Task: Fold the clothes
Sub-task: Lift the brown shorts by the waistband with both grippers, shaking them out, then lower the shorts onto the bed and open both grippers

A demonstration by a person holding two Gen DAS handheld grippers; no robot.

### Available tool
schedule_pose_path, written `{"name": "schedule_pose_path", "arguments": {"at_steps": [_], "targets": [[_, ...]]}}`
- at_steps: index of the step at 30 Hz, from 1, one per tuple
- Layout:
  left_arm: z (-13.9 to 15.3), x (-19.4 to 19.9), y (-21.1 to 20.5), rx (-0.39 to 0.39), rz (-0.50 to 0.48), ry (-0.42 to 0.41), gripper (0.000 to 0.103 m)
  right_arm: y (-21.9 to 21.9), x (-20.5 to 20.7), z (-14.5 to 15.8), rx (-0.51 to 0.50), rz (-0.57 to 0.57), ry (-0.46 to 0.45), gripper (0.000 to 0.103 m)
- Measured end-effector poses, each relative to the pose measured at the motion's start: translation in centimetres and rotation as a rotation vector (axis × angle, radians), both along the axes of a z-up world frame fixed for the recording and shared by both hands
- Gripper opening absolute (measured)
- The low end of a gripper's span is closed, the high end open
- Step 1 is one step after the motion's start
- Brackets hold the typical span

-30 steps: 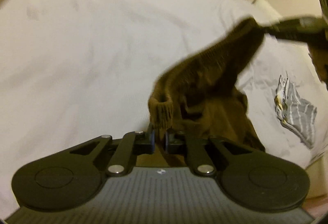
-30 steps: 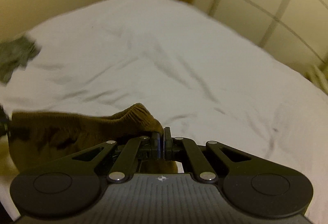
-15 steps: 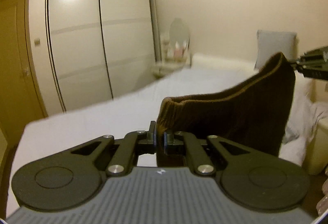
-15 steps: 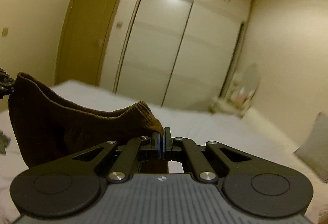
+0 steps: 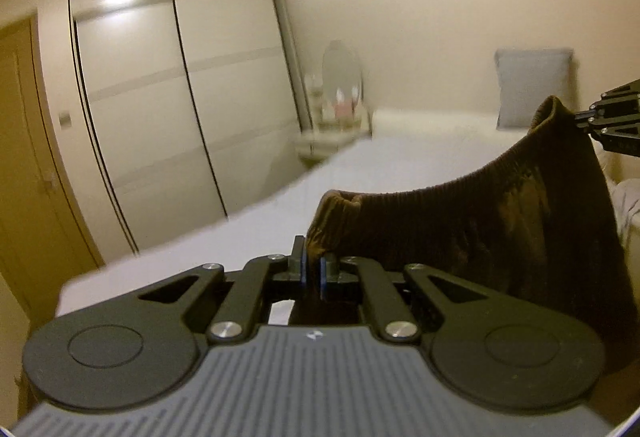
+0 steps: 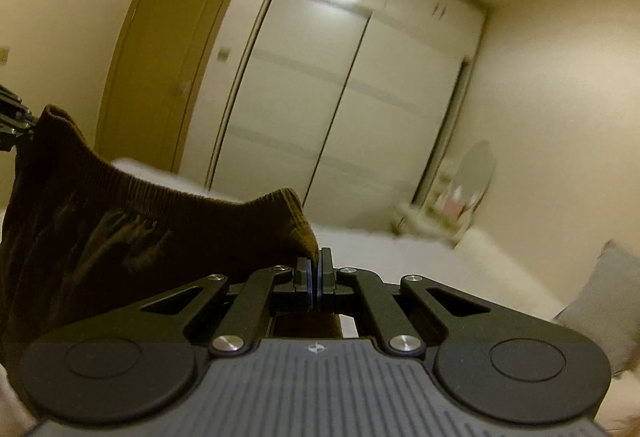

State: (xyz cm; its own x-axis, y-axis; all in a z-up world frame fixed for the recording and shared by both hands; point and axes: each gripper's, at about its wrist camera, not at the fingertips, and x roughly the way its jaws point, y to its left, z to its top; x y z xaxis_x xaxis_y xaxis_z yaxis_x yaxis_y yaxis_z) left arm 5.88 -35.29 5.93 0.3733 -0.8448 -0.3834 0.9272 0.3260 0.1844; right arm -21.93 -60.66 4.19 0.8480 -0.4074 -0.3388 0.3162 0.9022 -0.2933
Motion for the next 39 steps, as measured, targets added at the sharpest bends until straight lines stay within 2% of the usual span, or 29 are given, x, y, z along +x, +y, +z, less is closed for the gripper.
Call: {"name": "schedule_pose_path", "arguments": {"at_steps": [3,7,10,12,15,20,21,22,24,26,30,33,36,39], "targets": [[-6.9,4.3,-7.0,0.109,0.033,0.079,0.004,-4.7,7.5,-5.9,0.083,0.023,0.11,0.0],[-17.2,9.6,-16.4,0.262,0.074,0.204,0.004,-12.4,17.1,-17.0,0.194,0.016,0.277,0.0],[-24.7,13.0,-22.2,0.367,0.104,0.296,0.004,-16.4,22.7,-24.7,0.261,0.011,0.408,0.0],[-28.2,14.8,-25.1,0.422,0.121,0.331,0.004,-18.1,24.8,-28.0,0.277,0.017,0.46,0.0],[-30.0,16.9,-27.6,0.455,0.163,0.352,0.004,-19.0,27.1,-29.8,0.292,0.03,0.478,0.0],[-33.8,20.3,-30.7,0.526,0.228,0.428,0.004,-20.3,29.9,-34.2,0.328,0.058,0.562,0.0],[-35.1,21.1,-31.2,0.551,0.24,0.44,0.009,-20.3,30.4,-34.9,0.335,0.066,0.58,0.004],[-35.9,21.7,-31.4,0.572,0.258,0.455,0.017,-20.4,30.9,-35.5,0.341,0.074,0.598,0.02],[-36.4,23.0,-31.2,0.582,0.315,0.49,0.025,-20.6,30.9,-35.6,0.348,0.055,0.581,0.036],[-36.4,23.8,-31.0,0.572,0.356,0.506,0.028,-20.7,30.1,-35.1,0.365,0.03,0.555,0.039],[-34.7,23.9,-26.6,0.559,0.405,0.503,0.034,-20.5,27.8,-34.1,0.429,-0.017,0.541,0.041],[-33.6,23.2,-22.5,0.565,0.414,0.519,0.037,-18.8,24.8,-33.7,0.483,-0.042,0.557,0.043],[-33.2,21.5,-17.6,0.589,0.407,0.549,0.039,-15.9,20.7,-33.5,0.525,-0.069,0.593,0.049],[-33.4,19.5,-12.8,0.623,0.386,0.586,0.042,-13.5,17.2,-33.5,0.565,-0.118,0.645,0.05]]}}
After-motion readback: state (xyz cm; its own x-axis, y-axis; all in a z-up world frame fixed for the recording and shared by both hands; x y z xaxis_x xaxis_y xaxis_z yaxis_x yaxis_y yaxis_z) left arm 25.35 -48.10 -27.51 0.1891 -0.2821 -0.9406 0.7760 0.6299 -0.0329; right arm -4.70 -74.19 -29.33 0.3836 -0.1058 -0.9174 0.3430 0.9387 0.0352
